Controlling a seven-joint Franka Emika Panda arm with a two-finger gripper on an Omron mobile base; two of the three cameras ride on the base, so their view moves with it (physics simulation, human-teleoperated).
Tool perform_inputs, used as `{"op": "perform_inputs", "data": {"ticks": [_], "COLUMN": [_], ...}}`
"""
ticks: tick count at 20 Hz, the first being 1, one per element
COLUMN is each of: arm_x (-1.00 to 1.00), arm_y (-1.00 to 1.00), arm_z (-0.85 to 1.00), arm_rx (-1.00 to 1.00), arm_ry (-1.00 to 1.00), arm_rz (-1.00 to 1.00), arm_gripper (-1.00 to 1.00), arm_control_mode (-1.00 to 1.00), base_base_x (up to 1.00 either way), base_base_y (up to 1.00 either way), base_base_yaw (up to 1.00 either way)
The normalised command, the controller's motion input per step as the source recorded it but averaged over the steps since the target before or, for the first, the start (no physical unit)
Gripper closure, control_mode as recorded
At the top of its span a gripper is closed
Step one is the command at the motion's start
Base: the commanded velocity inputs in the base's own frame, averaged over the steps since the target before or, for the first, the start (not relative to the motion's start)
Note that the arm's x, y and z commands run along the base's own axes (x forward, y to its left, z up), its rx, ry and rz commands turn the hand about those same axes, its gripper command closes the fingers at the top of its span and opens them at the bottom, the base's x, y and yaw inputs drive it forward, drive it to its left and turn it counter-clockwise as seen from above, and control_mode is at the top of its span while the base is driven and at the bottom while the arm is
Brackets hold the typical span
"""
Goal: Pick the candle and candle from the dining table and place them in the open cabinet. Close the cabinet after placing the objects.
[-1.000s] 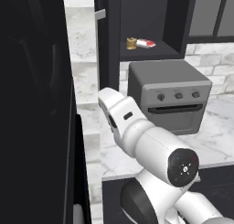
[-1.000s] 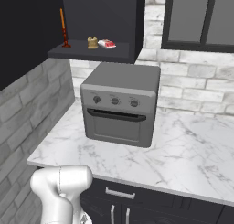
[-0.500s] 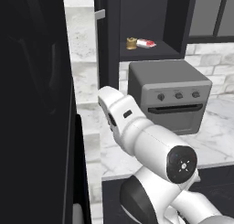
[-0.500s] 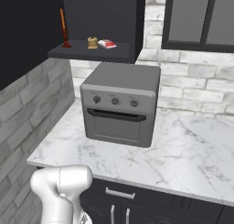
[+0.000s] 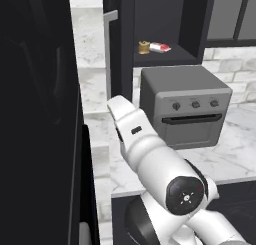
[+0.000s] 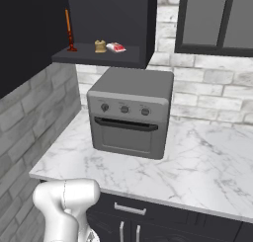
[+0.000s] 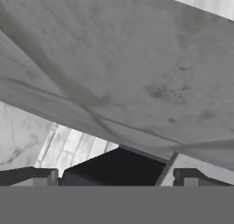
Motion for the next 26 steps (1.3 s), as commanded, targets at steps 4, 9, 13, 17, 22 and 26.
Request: {"op": "perform_inputs", "data": {"ticks": [4, 9, 13, 17, 22, 26], "arm_x": [0.22, 0.35, 0.49, 0.64, 0.85, 0.91], "arm_y": [-0.36, -0.41, -0.49, -0.54, -0.55, -0.59], "arm_z": [0.16, 0.23, 0.33, 0.34, 0.29, 0.3], "arm_rx": [0.01, 0.05, 0.08, 0.09, 0.09, 0.09], "arm_ry": [-0.1, -0.04, 0.0, 0.0, 0.0, 0.0], "arm_rz": [-0.16, -0.16, -0.12, -0.11, -0.1, -0.08], "arm_gripper": [-1.0, -1.0, -1.0, -1.0, -1.0, -1.0], "arm_control_mode": [-1.0, -1.0, -1.0, -1.0, -1.0, -1.0], "base_base_x": [0.0, 0.0, 0.0, 0.0, 0.0, 0.0], "base_base_y": [0.0, 0.0, 0.0, 0.0, 0.0, 0.0], "base_base_yaw": [0.0, 0.0, 0.0, 0.0, 0.0, 0.0]}}
